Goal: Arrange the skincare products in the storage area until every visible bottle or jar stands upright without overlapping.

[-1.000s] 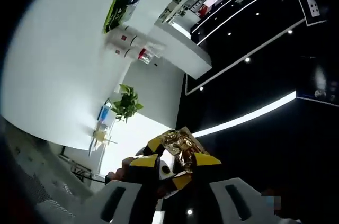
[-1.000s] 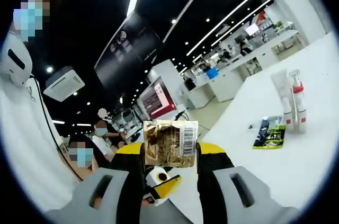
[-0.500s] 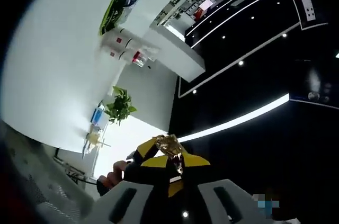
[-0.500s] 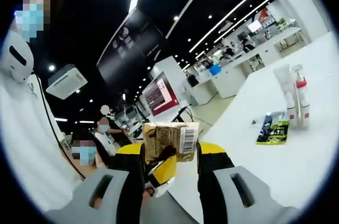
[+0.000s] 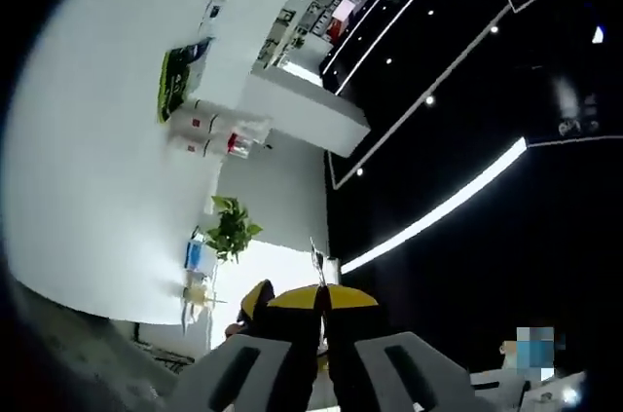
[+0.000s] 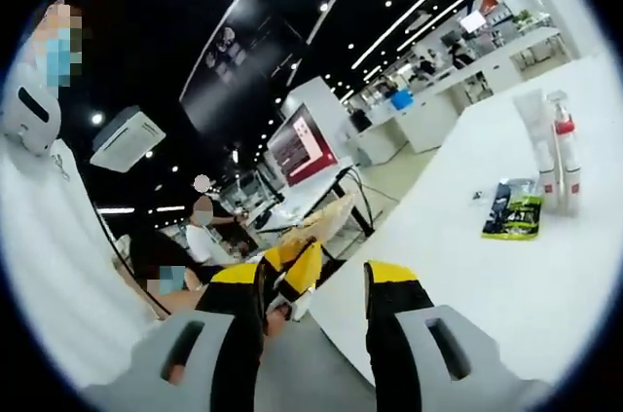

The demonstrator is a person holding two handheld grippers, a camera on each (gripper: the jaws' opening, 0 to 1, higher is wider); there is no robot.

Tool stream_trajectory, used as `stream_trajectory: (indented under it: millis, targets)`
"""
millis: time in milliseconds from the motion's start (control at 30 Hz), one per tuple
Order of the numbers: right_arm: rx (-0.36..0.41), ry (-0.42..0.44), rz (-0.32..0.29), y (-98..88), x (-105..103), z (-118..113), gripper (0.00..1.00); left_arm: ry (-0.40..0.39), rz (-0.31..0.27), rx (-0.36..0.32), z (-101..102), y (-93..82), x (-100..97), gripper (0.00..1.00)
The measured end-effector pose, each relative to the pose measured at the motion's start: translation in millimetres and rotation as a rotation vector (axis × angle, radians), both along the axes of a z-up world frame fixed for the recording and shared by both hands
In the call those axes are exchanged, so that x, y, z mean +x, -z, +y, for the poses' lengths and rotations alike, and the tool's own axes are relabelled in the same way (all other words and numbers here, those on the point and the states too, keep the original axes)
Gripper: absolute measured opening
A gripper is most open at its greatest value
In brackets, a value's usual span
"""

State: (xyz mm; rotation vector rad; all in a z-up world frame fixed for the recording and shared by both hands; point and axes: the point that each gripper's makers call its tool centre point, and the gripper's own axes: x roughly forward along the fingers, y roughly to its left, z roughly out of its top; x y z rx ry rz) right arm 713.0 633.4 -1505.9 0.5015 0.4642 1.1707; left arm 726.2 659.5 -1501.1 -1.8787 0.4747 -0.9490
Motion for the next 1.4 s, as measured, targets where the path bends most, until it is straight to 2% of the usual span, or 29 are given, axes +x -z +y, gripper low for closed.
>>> stream_trajectory:
  millis: [200,367,533,733,933,1167,1400]
  targets:
    - [0.026,-0.051,0.077,0.1,-1.4,9.2,0.45,-0.089,-0.125,0.253,11.6,5.2,-6.1,0.01]
    - [0.052,-0.087,0.164,2.8,-1.2,17.7,0.45,-0.128,-0.174,0.387,16.3,11.5,-6.3,0.01]
    - [0.091,-0.068,0.262,6.4,2.9,20.4,0.42,-0.16,-0.223,0.499,25.8,15.7,-5.3,0.01]
    - [0.07,-0.078,0.347,21.3,0.9,25.4,0.38,-0.164,-0.252,0.54,25.4,19.1,-5.5,0.01]
    - [0.061,-0.121,0.417,27.2,-2.4,33.1,0.33,-0.166,-0.283,0.593,25.6,20.7,-6.9,0.01]
    - [0.073,-0.133,0.471,30.4,1.0,37.2,0.24,-0.195,-0.276,0.606,34.2,23.2,-4.9,0.01]
    - [0.075,-0.149,0.497,31.0,-1.1,41.6,0.2,-0.175,-0.288,0.639,27.9,26.4,-7.1,0.01]
